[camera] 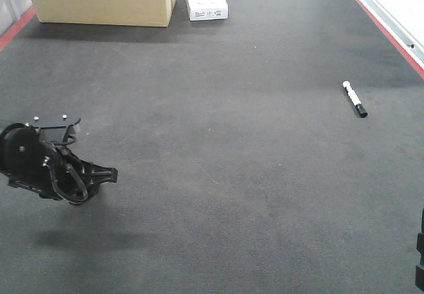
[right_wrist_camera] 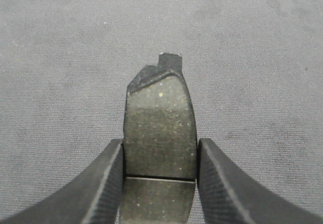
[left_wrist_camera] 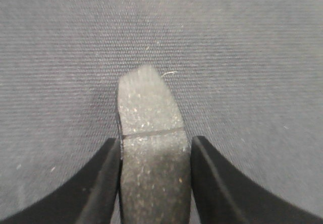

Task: Move and align brake pads A on conveyor
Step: 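Lower the left gripper's brake pad onto the belt nearest the left arm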

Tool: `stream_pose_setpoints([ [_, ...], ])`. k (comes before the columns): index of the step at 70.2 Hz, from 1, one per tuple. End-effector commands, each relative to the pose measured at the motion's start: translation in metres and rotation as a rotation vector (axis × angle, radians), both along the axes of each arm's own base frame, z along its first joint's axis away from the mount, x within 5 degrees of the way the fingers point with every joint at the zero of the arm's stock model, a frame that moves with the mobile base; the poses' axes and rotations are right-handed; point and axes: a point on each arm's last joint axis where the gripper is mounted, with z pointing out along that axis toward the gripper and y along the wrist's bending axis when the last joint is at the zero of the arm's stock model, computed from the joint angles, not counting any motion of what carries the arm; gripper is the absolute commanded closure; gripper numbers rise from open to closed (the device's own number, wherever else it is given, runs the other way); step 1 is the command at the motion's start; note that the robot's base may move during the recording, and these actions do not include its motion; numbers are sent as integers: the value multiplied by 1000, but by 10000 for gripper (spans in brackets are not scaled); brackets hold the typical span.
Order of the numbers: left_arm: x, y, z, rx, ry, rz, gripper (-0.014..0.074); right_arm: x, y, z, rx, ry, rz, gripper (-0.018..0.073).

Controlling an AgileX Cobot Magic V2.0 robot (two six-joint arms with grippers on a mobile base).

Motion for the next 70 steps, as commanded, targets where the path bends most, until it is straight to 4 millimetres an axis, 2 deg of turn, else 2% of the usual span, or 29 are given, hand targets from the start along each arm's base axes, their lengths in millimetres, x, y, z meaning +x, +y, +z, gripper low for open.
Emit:
stream_pose_setpoints([
  [1,9,-3,12,-27,-85,10,562,6,0,15,-1,-106,-3,561],
  [14,10,-3,-1,-13,-26,9,552,6,0,15,-1,-106,-3,561],
  [26,12,-4,-2,-16,-41,10,513,6,0,15,-1,-106,-3,561],
  [32,13,-4,-2,-18,-51,9,449,6,0,15,-1,-106,-3,561],
  [43,13,-4,-1,-15,-59,6,262,6,0,15,-1,-106,-3,561],
  [53,13,-4,-2,-9,-53,-1,132,6,0,15,-1,-106,-3,561],
  [60,12,-3,-2,-3,-51,-7,82,6,0,15,-1,-106,-3,561],
  [70,10,-1,8,19,-83,-28,76,6,0,15,-1,-106,-3,561],
])
